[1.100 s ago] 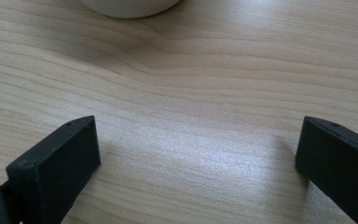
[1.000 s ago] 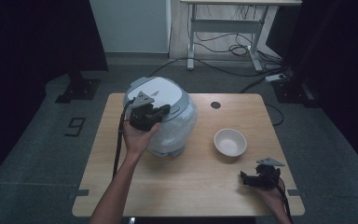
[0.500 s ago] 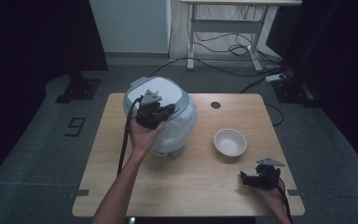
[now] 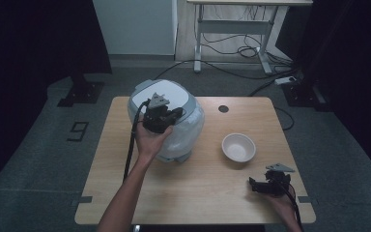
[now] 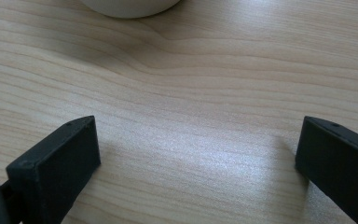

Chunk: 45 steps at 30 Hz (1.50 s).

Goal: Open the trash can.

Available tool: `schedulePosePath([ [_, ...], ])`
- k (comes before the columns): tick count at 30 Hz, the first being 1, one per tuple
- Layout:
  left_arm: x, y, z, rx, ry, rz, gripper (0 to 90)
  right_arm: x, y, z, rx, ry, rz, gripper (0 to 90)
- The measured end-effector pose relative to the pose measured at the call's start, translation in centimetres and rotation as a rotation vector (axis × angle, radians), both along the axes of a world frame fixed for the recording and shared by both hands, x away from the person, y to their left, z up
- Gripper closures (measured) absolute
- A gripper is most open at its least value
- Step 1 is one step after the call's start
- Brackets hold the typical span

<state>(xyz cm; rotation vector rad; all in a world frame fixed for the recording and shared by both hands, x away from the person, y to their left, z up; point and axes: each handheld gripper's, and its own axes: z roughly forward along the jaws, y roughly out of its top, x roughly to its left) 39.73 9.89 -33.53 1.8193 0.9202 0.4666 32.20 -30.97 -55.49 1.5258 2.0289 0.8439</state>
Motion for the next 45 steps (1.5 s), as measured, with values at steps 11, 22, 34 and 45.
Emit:
schedulePosePath([
  [11,0.1,0.2,-0.3,-0.029,0.016,-0.014,90.0,0.0,0.0,0.0,0.0,0.0,0.0,0.0],
  [22,-0.2,0.6,-0.2,-0.036,0.018,-0.054,89.8,0.0,0.0,0.0,0.0,0.0,0.0,0.0],
  [34,-4.5,3.0,0.1,-0.043,-0.082,-0.017,29.2,0.0,0.0,0.0,0.001,-0.001,0.0,0.0],
  [45,-8.1,6.9,-4.2,-0.027,-0.077,0.038,18.1,0.0,0.0,0.0,0.0,-0.002,0.0,0.0],
])
